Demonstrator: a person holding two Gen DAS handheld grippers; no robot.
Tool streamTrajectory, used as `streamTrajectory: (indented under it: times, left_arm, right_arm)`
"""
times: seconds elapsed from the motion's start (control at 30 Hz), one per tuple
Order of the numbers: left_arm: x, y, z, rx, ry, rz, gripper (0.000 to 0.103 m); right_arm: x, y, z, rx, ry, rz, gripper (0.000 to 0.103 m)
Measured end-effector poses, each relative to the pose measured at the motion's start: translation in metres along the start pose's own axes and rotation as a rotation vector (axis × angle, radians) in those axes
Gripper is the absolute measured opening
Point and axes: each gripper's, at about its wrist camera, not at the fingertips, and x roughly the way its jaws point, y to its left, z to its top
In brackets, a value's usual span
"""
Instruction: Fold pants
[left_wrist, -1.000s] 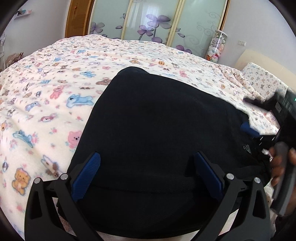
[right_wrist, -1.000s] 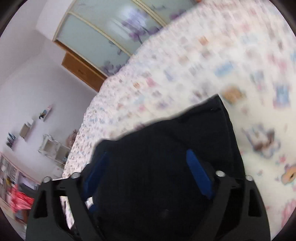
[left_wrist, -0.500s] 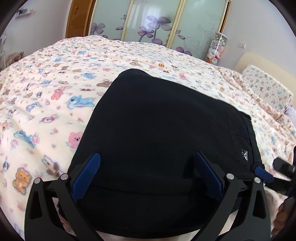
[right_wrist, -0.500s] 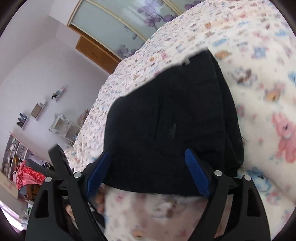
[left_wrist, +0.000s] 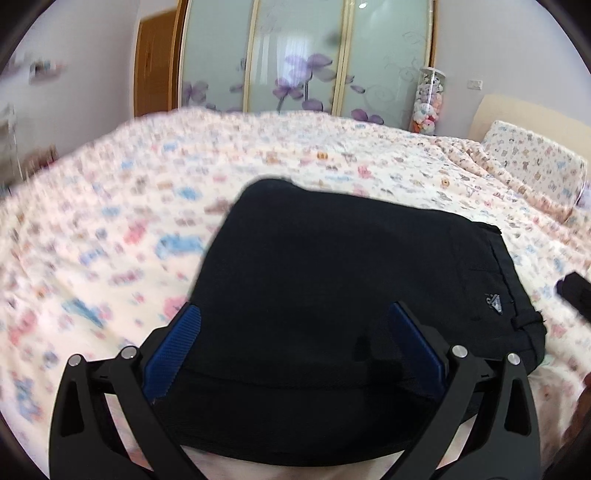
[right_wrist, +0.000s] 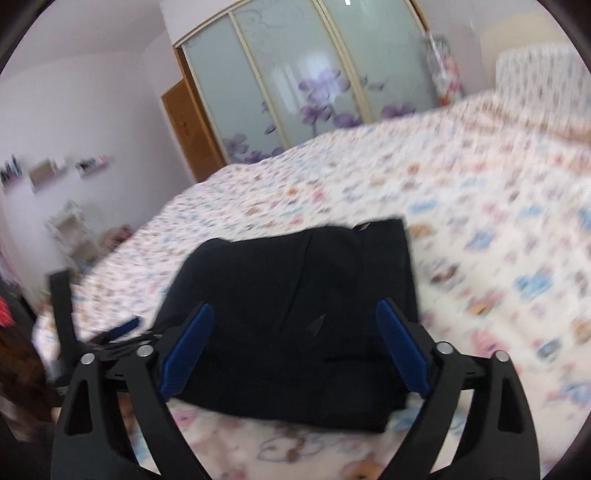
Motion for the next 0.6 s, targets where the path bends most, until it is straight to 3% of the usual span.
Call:
streamTrajectory:
  times: [0.13,0.23,0.4,0.6]
  left_arm:
    - [-0.007,-0.009,0.0,0.087,-0.05,0.073,0.101]
    - [-0.004,-0.012,0.0,0.104,-0.038,0.075,0.101]
    - [0.003,-0.007,-0.001,0.09,-0.01,0.073,0.101]
    - [0.008,0.0,-0.003,0.05,0.024,0.065,0.101]
  right_arm:
    - [0.016,-0.01,0.017,0.003,0.051,-0.126,0.096]
    - [0.033,-0.036,0.03,0.08,0.124,-0.149,0.096]
    - [0.054,-0.055,0.024,0.207,0.188,-0.11,0.096]
    - [0.053,-0.059,0.019,0.249,0.225,0.016,0.096]
